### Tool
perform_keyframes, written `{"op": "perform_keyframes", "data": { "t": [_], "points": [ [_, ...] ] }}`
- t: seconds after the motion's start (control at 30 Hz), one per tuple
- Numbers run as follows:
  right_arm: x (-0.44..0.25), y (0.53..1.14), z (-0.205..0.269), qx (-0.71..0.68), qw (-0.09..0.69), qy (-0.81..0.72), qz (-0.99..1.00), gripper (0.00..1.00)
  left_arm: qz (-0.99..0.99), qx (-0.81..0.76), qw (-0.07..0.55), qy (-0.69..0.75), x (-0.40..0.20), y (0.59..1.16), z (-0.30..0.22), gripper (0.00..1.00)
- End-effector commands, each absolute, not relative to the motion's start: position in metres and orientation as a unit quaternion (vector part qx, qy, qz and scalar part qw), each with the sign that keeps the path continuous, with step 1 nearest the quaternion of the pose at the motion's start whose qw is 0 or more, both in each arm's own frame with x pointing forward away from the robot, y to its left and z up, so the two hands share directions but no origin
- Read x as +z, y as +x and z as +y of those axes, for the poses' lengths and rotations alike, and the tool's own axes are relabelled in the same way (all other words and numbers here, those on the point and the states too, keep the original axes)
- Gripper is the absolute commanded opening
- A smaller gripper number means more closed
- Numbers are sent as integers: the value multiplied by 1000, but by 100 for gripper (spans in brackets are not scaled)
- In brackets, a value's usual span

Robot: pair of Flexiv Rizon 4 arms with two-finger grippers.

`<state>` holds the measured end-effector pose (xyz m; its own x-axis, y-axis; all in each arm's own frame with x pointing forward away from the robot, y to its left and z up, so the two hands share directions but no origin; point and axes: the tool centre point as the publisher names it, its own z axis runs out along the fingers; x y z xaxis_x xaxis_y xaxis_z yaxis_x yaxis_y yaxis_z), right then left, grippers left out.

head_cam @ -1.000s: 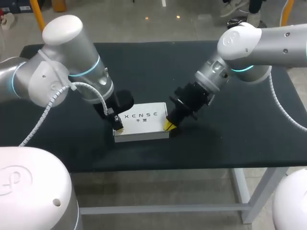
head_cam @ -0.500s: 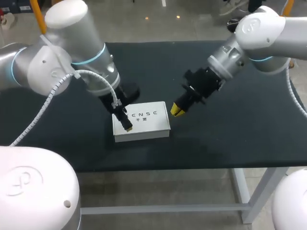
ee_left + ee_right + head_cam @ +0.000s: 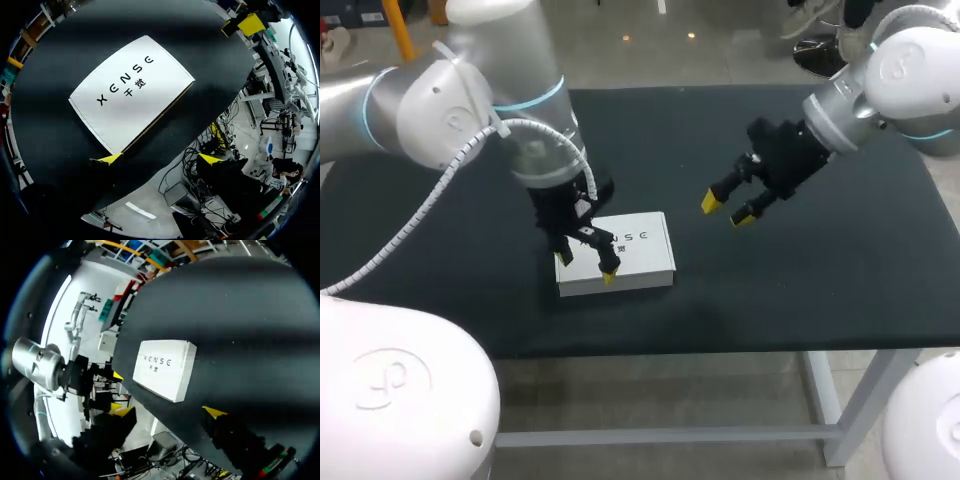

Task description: Assemble the packaging by folding the flat box into shape, placing the metal phone stand inside, and closing the box properly

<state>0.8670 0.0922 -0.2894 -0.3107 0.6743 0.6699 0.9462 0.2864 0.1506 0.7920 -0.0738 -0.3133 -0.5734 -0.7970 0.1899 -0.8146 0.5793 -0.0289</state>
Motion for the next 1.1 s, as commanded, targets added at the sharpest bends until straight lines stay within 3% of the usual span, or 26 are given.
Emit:
{"op": "perform_keyframes", "data": {
  "t": [0.03,0.3,0.57,0.83,1.1],
  "points": [
    [-286,857,90,-340,193,-554,-735,100,-886,17,79,458,-310,793,-82,100],
    [-295,860,82,-354,203,-556,-725,100,-886,17,79,458,-310,793,-82,100],
    [-300,879,29,-455,70,-485,-744,100,-829,43,54,555,-320,778,-95,100],
    [-286,894,11,-470,-48,-398,-787,100,-800,58,22,597,-327,759,-113,100],
    [-288,920,9,-449,-77,-376,-807,100,-770,78,14,633,-348,752,-126,100]
  ]
}}
